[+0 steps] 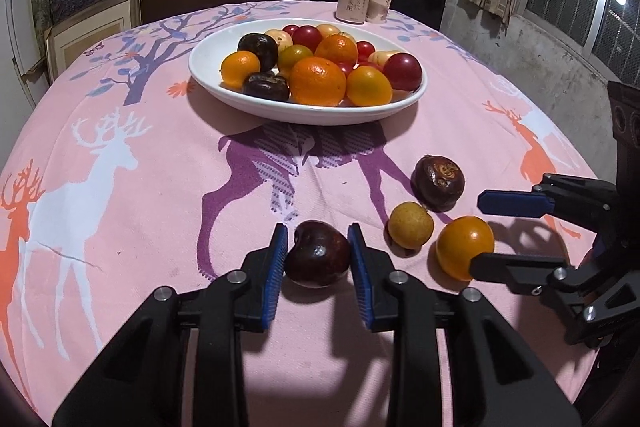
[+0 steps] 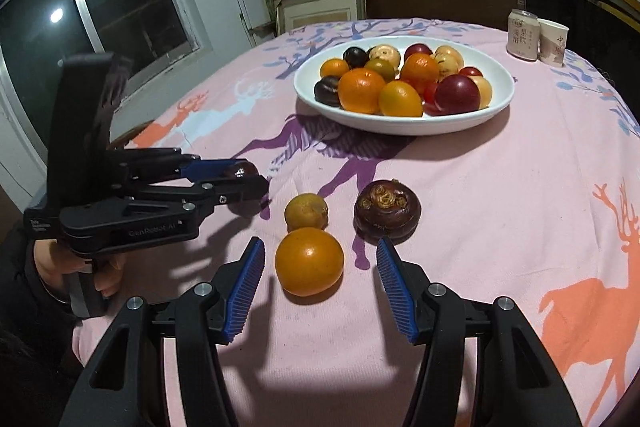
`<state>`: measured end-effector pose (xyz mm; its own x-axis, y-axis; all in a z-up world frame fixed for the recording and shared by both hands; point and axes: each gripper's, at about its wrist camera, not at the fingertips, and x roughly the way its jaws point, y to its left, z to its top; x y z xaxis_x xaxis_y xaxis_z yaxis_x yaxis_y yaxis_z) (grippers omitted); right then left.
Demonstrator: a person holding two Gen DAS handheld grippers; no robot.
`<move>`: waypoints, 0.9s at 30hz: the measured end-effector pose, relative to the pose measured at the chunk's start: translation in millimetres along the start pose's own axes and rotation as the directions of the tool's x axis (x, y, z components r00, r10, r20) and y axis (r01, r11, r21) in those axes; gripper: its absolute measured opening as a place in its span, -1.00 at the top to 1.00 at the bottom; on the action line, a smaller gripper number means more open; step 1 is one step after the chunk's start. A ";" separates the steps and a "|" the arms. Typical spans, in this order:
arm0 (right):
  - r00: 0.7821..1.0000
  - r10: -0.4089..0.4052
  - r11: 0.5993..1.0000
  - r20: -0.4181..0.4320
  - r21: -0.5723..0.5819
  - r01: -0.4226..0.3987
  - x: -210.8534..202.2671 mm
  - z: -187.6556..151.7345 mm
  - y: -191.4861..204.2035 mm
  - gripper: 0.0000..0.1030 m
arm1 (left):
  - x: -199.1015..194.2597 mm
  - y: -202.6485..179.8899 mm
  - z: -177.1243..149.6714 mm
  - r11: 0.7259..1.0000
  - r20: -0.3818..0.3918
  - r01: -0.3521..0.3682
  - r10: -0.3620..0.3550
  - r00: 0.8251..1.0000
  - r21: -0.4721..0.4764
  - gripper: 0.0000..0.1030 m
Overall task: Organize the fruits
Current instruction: 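Grasp a dark red plum with the left tool while the right tool grasps an orange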
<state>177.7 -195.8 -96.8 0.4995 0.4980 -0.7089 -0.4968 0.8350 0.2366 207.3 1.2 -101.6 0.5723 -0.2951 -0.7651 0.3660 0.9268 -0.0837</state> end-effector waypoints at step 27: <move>0.999 0.018 0.999 0.045 0.041 -0.020 -3.6 0.8 -8.5 0.27 | 3.6 0.7 -2.0 1.000 -0.016 -0.002 0.002 1.000 0.000 0.41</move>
<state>180.7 -204.5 -95.7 0.5221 0.5232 -0.6736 -0.4772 0.8338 0.2777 208.2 1.2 -105.7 0.5617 -0.2892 -0.7752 0.3646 0.9276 -0.0819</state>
